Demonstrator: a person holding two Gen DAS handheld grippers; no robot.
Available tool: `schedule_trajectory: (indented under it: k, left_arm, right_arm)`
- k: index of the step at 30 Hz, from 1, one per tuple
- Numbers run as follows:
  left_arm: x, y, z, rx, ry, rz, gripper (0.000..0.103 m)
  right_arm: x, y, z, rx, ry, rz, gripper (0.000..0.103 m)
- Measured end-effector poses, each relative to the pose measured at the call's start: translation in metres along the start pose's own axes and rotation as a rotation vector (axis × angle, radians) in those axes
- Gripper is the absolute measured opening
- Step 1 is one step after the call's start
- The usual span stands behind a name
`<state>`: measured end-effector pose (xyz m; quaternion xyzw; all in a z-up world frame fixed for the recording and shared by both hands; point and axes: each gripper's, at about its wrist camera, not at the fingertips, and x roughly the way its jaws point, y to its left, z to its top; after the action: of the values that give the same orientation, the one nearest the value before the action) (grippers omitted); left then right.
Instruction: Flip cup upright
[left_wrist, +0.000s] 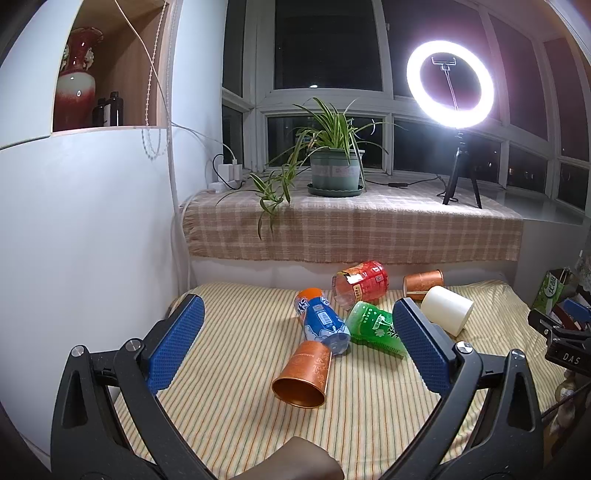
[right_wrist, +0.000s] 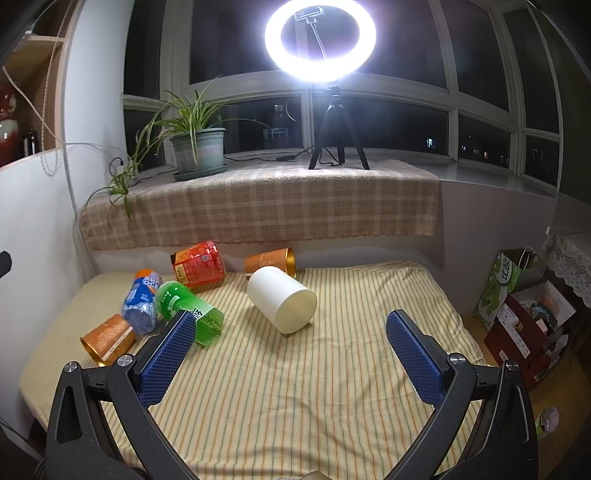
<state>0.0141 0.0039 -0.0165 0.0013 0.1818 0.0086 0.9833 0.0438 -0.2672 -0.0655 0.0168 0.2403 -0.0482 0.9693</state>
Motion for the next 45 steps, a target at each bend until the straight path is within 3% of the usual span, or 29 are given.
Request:
schedule_trajectory:
  k: [35,45]
  left_arm:
    - [0.004,0.002,0.0,-0.002,0.014,0.012,0.103]
    - [0.007,0.029,-0.012,-0.013,0.045,0.078,0.103]
  right_arm:
    - [0.007,0.007,-0.001,-0.021,0.011,0.033,0.102]
    - [0.023,0.029,0.003,-0.113,0.015,0.157,0.102]
